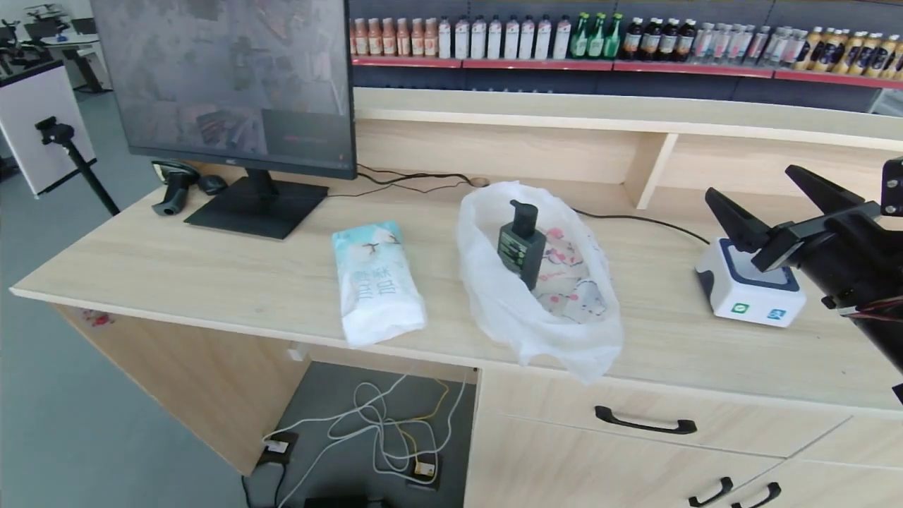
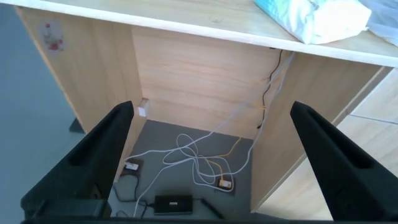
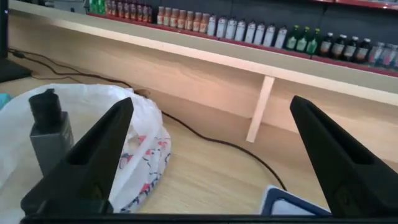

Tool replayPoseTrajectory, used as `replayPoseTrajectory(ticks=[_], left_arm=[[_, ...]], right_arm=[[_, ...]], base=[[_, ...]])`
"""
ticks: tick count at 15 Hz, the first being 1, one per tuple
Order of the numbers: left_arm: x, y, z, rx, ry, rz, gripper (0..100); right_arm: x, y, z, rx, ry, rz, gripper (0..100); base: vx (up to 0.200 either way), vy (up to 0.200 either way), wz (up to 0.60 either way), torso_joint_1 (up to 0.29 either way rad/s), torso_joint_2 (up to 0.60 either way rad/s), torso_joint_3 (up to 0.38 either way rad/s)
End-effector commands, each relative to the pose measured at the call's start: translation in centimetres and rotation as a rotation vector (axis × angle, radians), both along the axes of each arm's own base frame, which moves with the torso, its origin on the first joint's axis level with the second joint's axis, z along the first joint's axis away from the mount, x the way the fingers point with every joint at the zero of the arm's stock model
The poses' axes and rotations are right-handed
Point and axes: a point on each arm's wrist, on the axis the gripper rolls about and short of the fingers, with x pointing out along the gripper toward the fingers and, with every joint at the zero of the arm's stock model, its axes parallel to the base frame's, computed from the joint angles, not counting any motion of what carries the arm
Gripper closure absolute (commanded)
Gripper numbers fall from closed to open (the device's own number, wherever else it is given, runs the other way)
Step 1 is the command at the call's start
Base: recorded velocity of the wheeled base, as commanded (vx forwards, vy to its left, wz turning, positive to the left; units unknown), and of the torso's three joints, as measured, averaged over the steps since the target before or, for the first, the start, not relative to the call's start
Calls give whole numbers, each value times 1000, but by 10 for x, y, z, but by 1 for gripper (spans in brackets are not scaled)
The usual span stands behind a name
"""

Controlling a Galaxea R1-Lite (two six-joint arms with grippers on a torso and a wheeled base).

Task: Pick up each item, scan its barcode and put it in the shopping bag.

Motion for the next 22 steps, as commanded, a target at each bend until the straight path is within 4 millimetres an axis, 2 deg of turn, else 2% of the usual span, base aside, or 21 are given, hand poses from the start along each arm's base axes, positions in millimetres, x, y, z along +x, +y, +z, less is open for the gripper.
replayPoseTrajectory(ticks=[1, 5, 11, 22], left_arm=[[0, 0, 0, 0, 0, 0, 0], [0, 0, 0, -2, 0, 0, 0], [0, 0, 0, -8, 0, 0, 0], [0, 0, 0, -8, 0, 0, 0]], right_arm=[[0, -5, 0, -1, -1, -18, 0], [-6, -6, 1, -1, -2, -24, 0], [-11, -7, -1, -2, 8, -26, 0], [-8, -7, -3, -6, 16, -33, 0]], base=[[0, 0, -600, 2, 12, -2], [0, 0, -600, 2, 2, 1], [0, -200, 0, 2, 4, 2], [0, -200, 0, 2, 3, 2]])
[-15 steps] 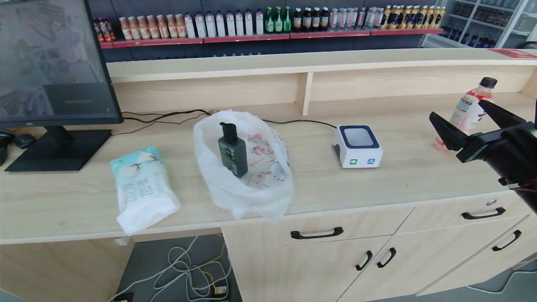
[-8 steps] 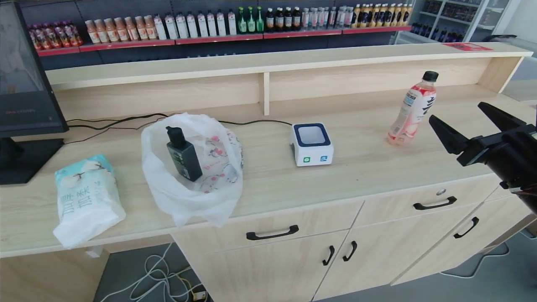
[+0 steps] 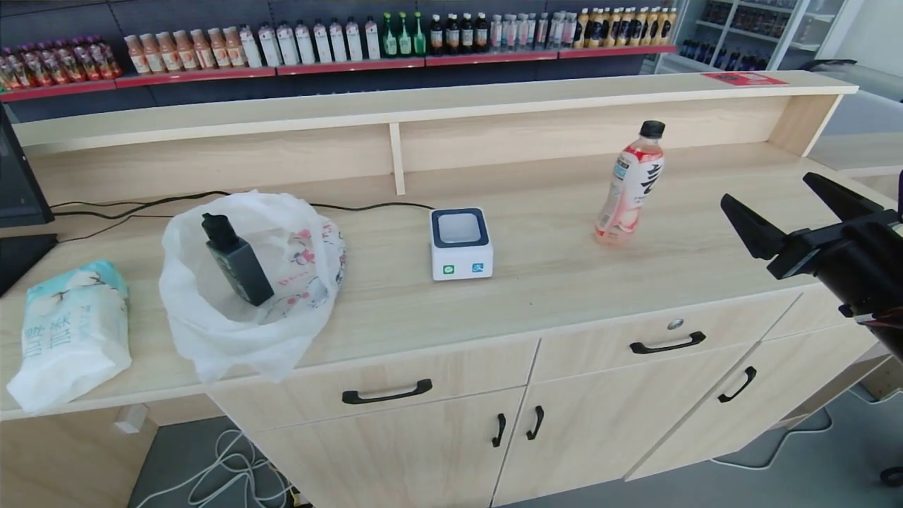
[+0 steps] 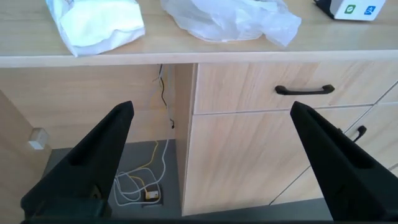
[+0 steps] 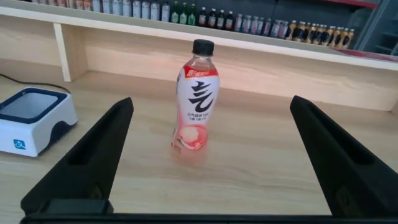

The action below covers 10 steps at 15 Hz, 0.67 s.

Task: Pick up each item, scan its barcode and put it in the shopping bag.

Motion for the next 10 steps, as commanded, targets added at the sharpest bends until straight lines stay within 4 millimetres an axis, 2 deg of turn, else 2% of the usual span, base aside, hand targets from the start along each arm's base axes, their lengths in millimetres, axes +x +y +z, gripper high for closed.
replayPoseTrajectory(ticks=[1, 9, 10], left_arm=[[0, 0, 0, 0, 0, 0, 0], [0, 0, 0, 0, 0, 0, 0], [0, 0, 0, 0, 0, 0, 0]], right_arm=[[2, 0, -1, -1, 2, 1, 0], [0, 1, -6, -9, 24, -1, 0], [-2, 1, -11, -9, 46, 2, 0]], base=[[0, -200, 600, 2, -2, 2], [0, -200, 600, 4, 3, 4], [0, -200, 0, 7, 2, -2]])
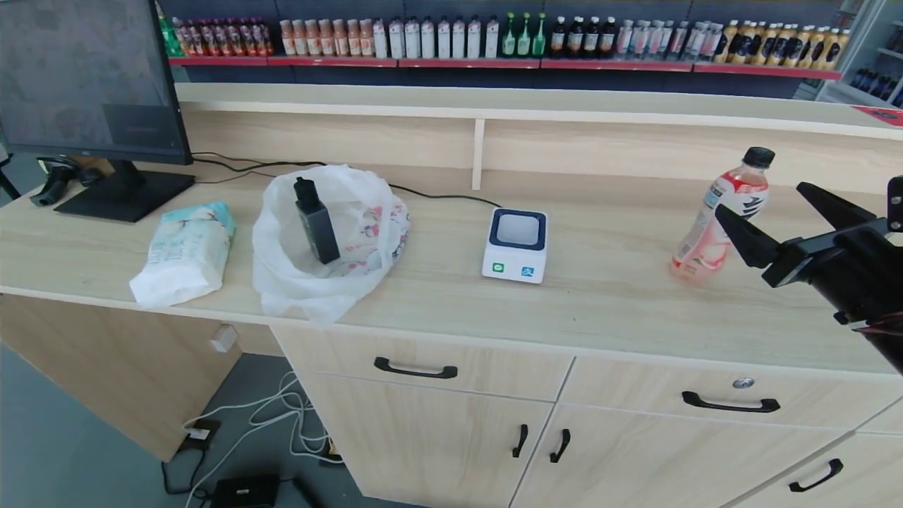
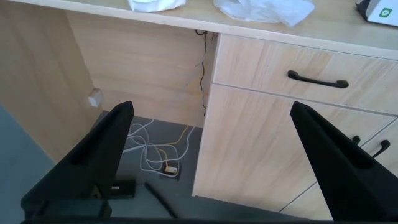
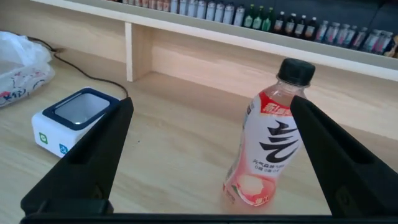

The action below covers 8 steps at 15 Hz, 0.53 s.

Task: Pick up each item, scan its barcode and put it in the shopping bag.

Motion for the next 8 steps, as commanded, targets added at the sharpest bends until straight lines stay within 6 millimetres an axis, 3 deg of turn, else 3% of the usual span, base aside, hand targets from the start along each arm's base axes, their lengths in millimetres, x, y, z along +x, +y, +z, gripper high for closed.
replayPoseTrajectory(ticks=[1, 3, 5, 8], left_arm=[[0, 0, 0, 0, 0, 0, 0], [0, 0, 0, 0, 0, 0, 0], [0, 0, 0, 3, 0, 0, 0], [0, 0, 0, 3, 0, 0, 0]], right_arm=[[-2, 0, -4, -1, 18, 2, 0], [-2, 0, -6, -3, 24, 1, 0], [-4, -1, -10, -2, 44, -5, 0], [-5, -2, -16, -3, 70, -10, 0]], base=[[0, -200, 0, 7, 2, 2], [0, -200, 0, 5, 5, 2], [200, -200, 0, 5, 5, 2], [0, 0, 0, 0, 0, 0]])
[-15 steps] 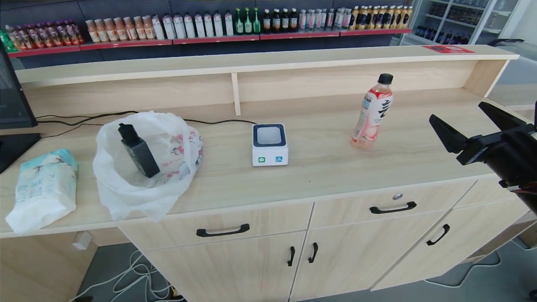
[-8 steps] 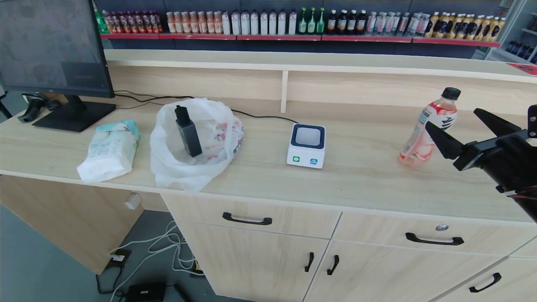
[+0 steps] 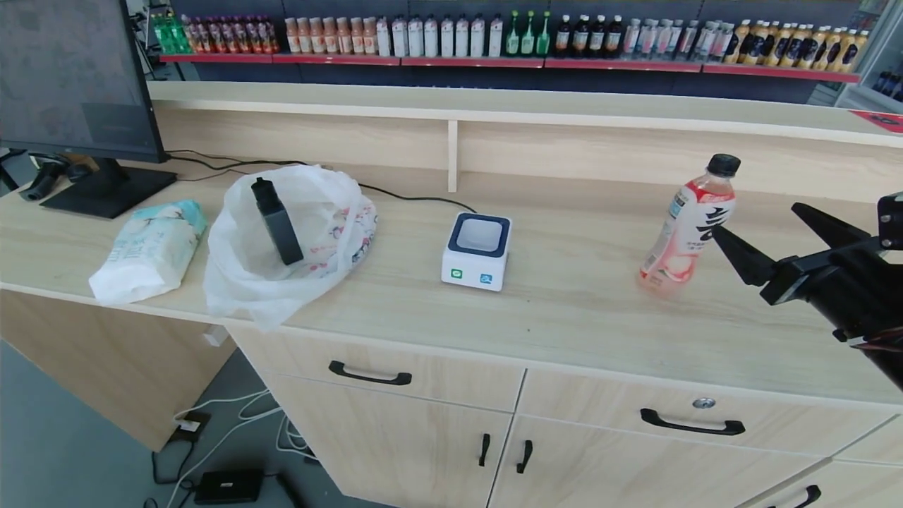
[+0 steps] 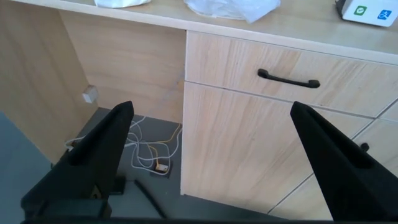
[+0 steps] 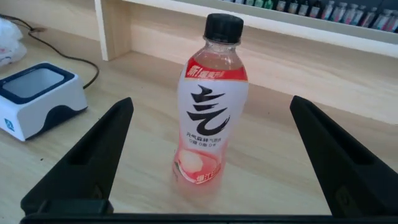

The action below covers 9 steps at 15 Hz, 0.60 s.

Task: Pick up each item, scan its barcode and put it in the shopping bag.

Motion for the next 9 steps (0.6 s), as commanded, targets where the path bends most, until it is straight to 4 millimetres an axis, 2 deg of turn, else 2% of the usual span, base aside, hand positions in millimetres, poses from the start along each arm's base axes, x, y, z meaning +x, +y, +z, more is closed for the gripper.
replayPoseTrajectory(ticks=[1, 2, 6, 9], left_arm=[[0, 0, 0, 0, -1, 0, 0], [0, 0, 0, 0, -1, 0, 0], [0, 0, 0, -1, -1, 0, 0], [0, 0, 0, -3, -1, 0, 0]], right_arm=[[-7, -4, -16, -20, 66, -21, 0], [-11, -3, -25, -24, 108, -22, 0], [-11, -9, -33, -20, 145, -46, 0], [-11, -9, -33, -22, 145, -46, 0]], base=[[0, 0, 0, 0, 0, 0], [0, 0, 0, 0, 0, 0], [0, 0, 0, 0, 0, 0], [0, -200, 0, -6, 1, 6]])
